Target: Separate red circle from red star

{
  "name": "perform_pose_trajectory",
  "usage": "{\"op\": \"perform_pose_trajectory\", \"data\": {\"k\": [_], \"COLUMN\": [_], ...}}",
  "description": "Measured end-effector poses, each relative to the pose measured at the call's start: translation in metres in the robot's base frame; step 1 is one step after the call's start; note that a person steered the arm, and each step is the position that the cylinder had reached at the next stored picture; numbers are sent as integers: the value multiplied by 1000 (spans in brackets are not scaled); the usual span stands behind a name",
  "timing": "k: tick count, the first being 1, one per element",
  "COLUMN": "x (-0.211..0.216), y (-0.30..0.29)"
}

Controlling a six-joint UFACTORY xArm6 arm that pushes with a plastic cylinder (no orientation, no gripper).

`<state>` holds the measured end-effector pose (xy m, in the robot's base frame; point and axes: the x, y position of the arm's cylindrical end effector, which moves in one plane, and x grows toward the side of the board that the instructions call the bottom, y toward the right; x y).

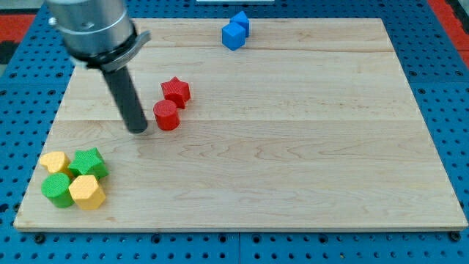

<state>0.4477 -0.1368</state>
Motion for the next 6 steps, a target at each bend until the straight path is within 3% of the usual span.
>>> {"op": "perform_pose_trajectory", "data": {"k": [2, 3, 6], "x": [-9, -13, -107], "y": [104, 116, 138]}}
